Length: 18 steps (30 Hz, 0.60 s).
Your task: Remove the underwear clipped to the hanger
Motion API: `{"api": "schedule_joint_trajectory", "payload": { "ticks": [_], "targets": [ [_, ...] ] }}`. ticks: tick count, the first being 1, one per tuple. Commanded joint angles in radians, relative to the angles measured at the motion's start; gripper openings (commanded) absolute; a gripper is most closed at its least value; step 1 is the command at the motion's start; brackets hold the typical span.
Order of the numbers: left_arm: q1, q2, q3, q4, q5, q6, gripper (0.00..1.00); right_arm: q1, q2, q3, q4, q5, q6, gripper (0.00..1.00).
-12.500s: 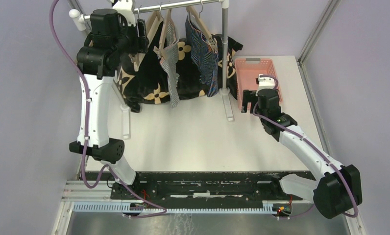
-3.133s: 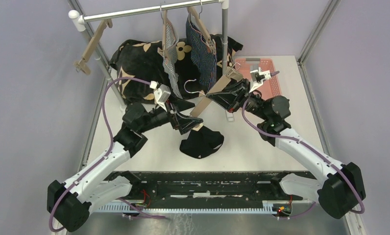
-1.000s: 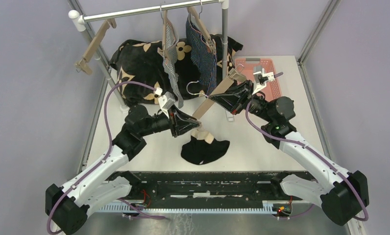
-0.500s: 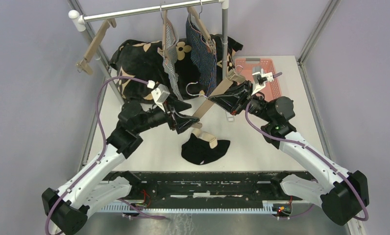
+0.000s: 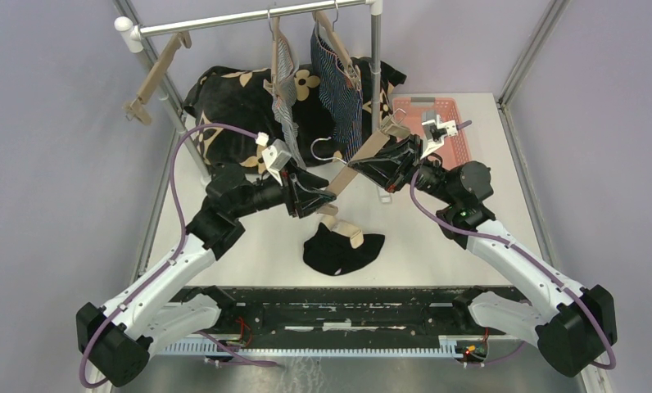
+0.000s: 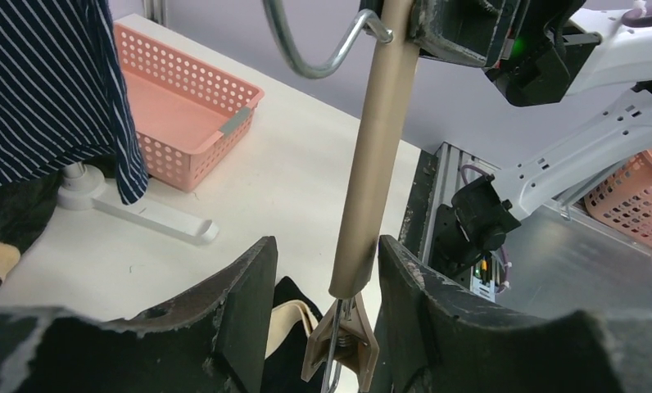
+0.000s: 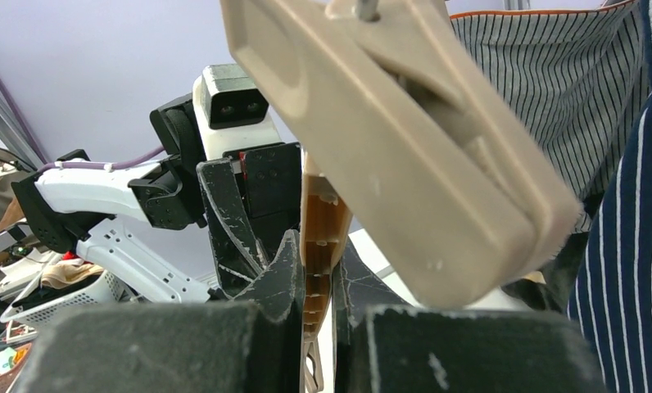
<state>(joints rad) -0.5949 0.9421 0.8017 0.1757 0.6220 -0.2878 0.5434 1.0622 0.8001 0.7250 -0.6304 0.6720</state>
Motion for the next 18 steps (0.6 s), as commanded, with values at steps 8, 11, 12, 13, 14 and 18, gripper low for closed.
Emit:
{"api": "schedule_joint_trajectory", "payload": {
  "ticks": [8,11,12,13,14,18],
  "targets": [
    [0.002,0.054,0.036,0.163,0.094,-0.066,0.12,0.012,0.003,0.045,0.079,-0.016,0.019,0.01],
    [0.000,0.066,0.019,0.208,0.125,-0.098,0.19,0.011,0.009,0.048,0.079,-0.016,0.015,0.01],
    [0.001,0.066,0.011,0.226,0.135,-0.108,0.23,0.013,0.013,0.049,0.080,-0.014,0.015,0.01],
    [0.000,0.065,0.004,0.242,0.145,-0.117,0.21,0.013,0.016,0.049,0.081,-0.014,0.016,0.01],
    [0.001,0.061,0.000,0.249,0.151,-0.120,0.15,0.013,0.019,0.051,0.082,-0.013,0.017,0.01],
    [0.001,0.044,-0.009,0.254,0.159,-0.123,0.03,0.015,0.026,0.053,0.099,-0.015,0.028,0.01]
  ]
}}
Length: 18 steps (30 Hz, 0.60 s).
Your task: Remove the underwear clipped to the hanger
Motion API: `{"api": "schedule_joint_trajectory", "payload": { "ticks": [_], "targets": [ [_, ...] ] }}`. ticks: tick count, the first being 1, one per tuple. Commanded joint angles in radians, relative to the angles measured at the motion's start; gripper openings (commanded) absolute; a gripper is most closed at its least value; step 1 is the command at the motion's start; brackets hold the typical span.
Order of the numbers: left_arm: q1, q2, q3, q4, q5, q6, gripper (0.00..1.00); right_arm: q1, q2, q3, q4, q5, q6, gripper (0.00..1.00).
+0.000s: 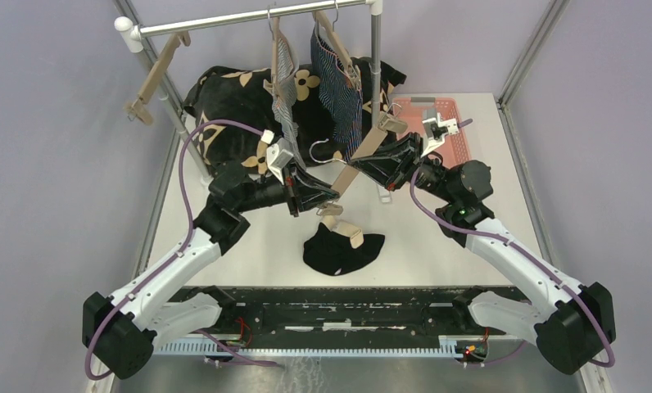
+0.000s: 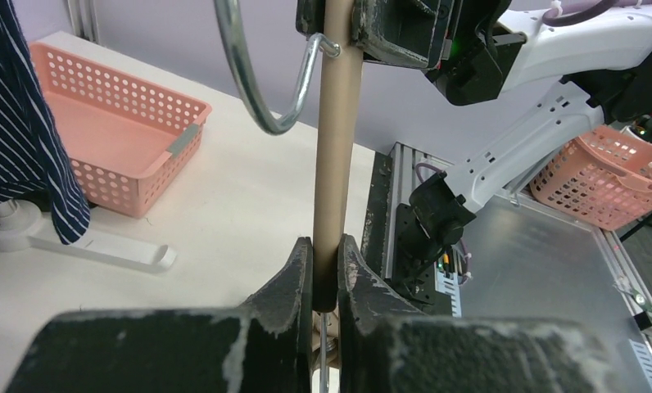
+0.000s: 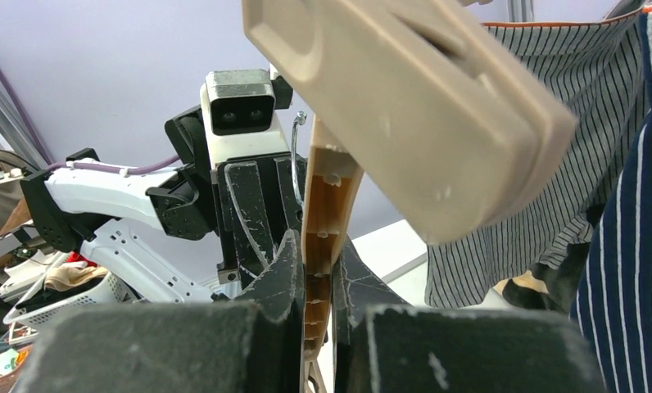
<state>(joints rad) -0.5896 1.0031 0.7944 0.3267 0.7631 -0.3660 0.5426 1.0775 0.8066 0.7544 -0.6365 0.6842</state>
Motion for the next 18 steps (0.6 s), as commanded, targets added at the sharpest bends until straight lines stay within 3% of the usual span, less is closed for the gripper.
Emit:
{"api": "schedule_joint_trajectory", "payload": {
  "ticks": [1,4,6,10,13,18],
  "targets": [
    [-0.004,-0.023,-0.004,0.104,0.020,-0.047,0.03,0.016,0.011,0.045,0.071,-0.012,0.018,0.01],
    [-0.004,-0.050,-0.004,0.101,0.006,-0.064,0.03,0.018,0.006,0.046,0.060,-0.016,0.012,0.01],
    [-0.004,-0.079,0.013,0.045,-0.039,-0.054,0.03,0.019,-0.008,0.048,0.016,-0.013,-0.014,0.14],
    [-0.004,-0.150,0.089,-0.198,-0.175,0.015,0.03,0.019,-0.067,0.037,-0.110,0.040,-0.108,0.21],
    [-0.005,-0.211,0.167,-0.402,-0.286,0.061,0.03,0.020,-0.114,0.020,-0.208,0.092,-0.181,0.36],
    [-0.004,-0.293,0.346,-0.694,-0.445,0.110,0.03,0.020,-0.150,0.001,-0.313,0.169,-0.255,0.46]
  ]
}}
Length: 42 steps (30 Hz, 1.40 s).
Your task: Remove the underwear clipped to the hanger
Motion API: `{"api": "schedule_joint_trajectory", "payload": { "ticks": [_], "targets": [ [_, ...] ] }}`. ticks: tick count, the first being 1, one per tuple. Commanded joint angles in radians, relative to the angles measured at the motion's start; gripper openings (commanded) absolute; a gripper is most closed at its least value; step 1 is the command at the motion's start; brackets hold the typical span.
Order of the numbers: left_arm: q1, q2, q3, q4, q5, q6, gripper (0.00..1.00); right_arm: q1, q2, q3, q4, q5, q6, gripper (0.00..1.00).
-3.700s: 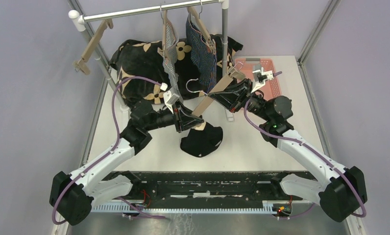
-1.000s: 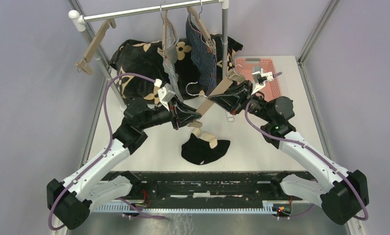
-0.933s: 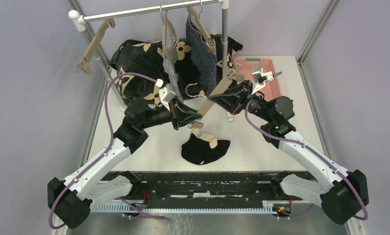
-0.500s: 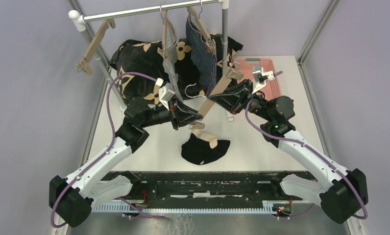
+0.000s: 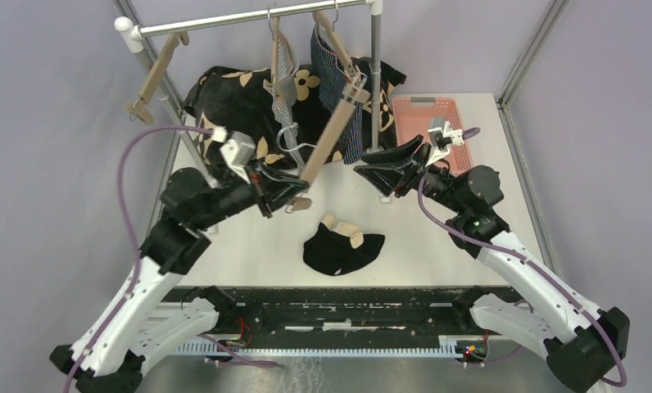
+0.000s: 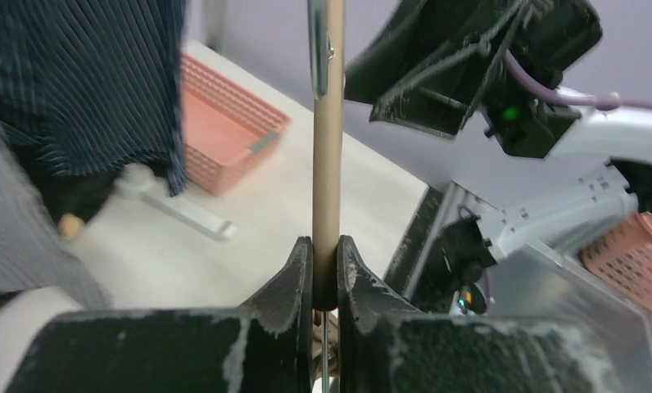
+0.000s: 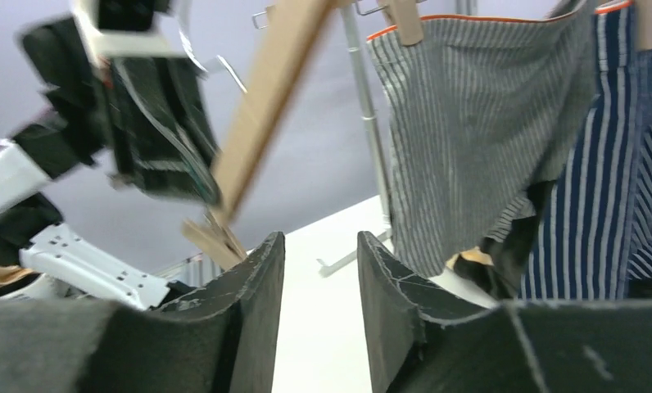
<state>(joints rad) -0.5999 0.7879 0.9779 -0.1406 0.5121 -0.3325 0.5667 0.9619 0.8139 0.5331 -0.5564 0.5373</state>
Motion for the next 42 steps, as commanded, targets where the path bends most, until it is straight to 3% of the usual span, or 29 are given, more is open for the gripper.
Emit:
{"api": "schedule_joint_trajectory", "payload": {
  "ticks": [1,10,14,19,28,37,42],
  "targets": [
    [0.006,-0.088,0.200,-0.297,-0.235,0.081,0.03,-0.004,-0.034,-0.008,-0.099,0.094,-0.114,0.47],
    [0.008,-0.143,0.454,-0.649,-0.629,0.083,0.03,-0.004,-0.046,-0.007,-0.177,0.121,-0.164,0.44],
    [0.007,-0.128,0.518,-0.768,-0.845,0.069,0.03,-0.004,-0.068,-0.008,-0.207,0.142,-0.182,0.43],
    [0.008,-0.080,0.538,-0.845,-0.982,0.050,0.03,-0.004,-0.088,-0.017,-0.214,0.158,-0.193,0.43],
    [0.007,0.184,0.632,-0.763,-1.027,0.132,0.03,-0.004,-0.076,-0.016,-0.216,0.150,-0.189,0.42],
    [0.029,0.479,0.960,-0.832,-1.034,0.244,0.03,-0.004,-0.138,-0.027,-0.259,0.195,-0.215,0.42],
    [0.239,0.542,0.995,-0.830,-0.841,0.267,0.03,-0.004,-0.145,-0.021,-0.281,0.203,-0.221,0.41]
  ]
}}
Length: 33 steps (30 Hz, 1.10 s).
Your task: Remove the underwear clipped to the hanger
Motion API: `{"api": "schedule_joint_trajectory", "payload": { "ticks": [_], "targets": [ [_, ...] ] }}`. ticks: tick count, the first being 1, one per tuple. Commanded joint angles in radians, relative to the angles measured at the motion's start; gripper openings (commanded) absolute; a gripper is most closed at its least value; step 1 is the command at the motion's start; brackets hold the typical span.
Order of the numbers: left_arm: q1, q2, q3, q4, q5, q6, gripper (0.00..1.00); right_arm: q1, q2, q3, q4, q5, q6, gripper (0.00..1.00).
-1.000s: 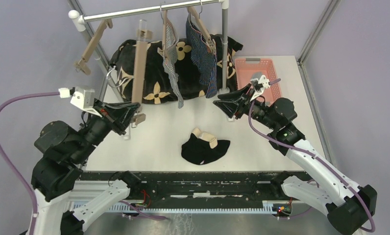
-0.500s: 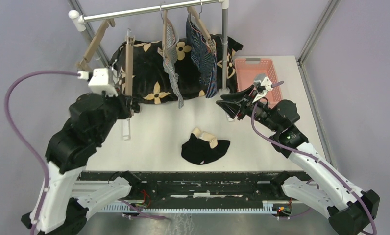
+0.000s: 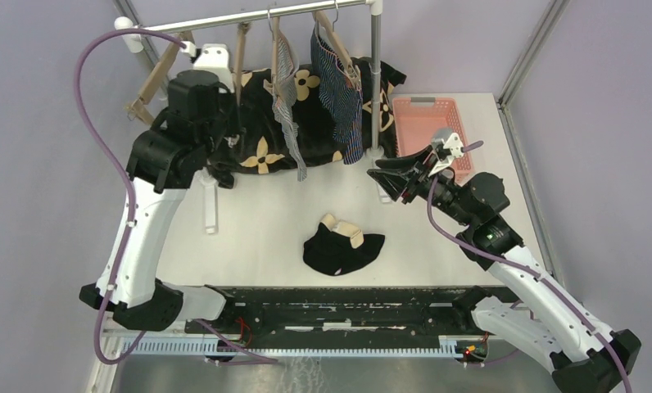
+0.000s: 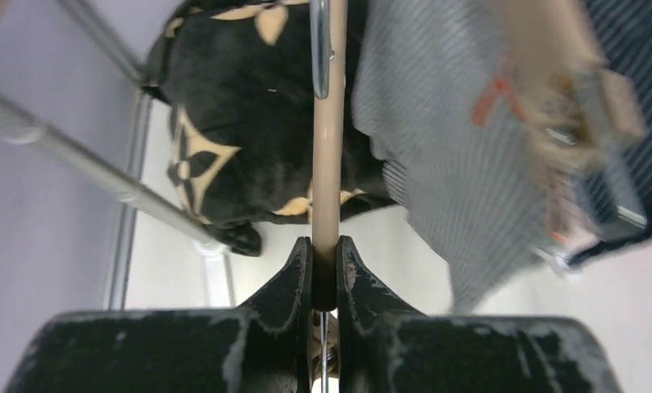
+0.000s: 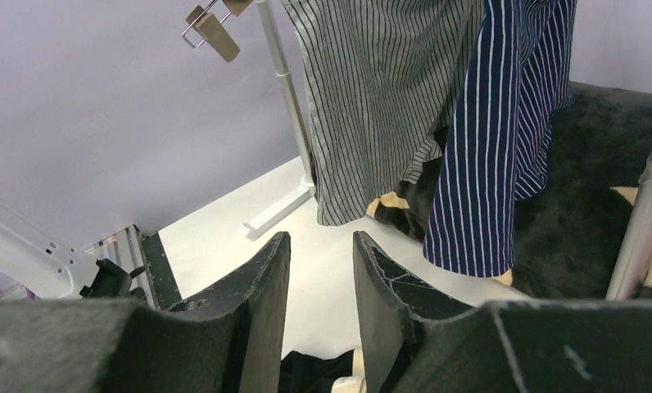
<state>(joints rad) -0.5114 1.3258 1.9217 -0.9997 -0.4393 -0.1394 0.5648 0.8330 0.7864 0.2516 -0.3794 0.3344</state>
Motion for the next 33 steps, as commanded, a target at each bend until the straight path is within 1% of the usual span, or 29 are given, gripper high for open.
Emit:
{"api": "schedule_joint_trajectory", "payload": {
  "ticks": [1,3,5,6,10,13,17,19,22,23,24,28,31,33],
  "targets": [
    [0.193,0.007,0.038,0.040,0.145,0.076,0.03,-0.002,-0.015,0.007,-0.002,0.028,-0.019,0.41],
    [0.258,0.013,0.014,0.062,0.194,0.083,0.03,-0.003,-0.006,0.010,-0.013,0.032,-0.028,0.43],
    [0.290,0.019,0.005,0.078,0.236,0.094,0.03,-0.003,0.020,0.023,-0.046,0.039,-0.049,0.45],
    [0.302,0.027,0.009,0.092,0.256,0.101,0.03,-0.003,0.058,0.036,-0.079,0.057,-0.072,0.47],
    [0.330,0.056,0.044,0.098,0.300,0.122,0.03,-0.003,0.166,0.029,-0.136,0.097,-0.092,0.49],
    [0.350,0.078,0.061,0.101,0.327,0.129,0.03,-0.002,0.241,-0.015,-0.112,0.095,-0.060,0.52],
    [0.369,0.085,0.073,0.119,0.363,0.137,0.03,0.016,0.301,-0.072,-0.074,0.112,-0.026,0.51],
    [0.379,0.085,0.090,0.122,0.381,0.140,0.03,0.042,0.312,-0.077,-0.099,0.148,-0.027,0.56],
    [0.393,0.086,0.114,0.116,0.393,0.150,0.03,0.112,0.322,-0.090,-0.117,0.187,-0.031,0.63],
    [0.397,0.089,0.123,0.114,0.397,0.154,0.03,0.143,0.330,-0.093,-0.117,0.204,-0.031,0.64],
    [0.401,0.093,0.131,0.112,0.401,0.158,0.03,0.198,0.341,-0.094,-0.126,0.226,-0.034,0.65],
    [0.414,0.113,0.160,0.103,0.422,0.164,0.03,0.374,0.410,-0.069,-0.174,0.357,-0.073,0.66],
    [0.422,0.115,0.156,0.104,0.431,0.167,0.03,0.442,0.470,-0.045,-0.194,0.423,-0.086,0.69],
    [0.427,0.102,0.143,0.113,0.429,0.168,0.03,0.453,0.498,-0.044,-0.189,0.447,-0.074,0.74]
  ]
}}
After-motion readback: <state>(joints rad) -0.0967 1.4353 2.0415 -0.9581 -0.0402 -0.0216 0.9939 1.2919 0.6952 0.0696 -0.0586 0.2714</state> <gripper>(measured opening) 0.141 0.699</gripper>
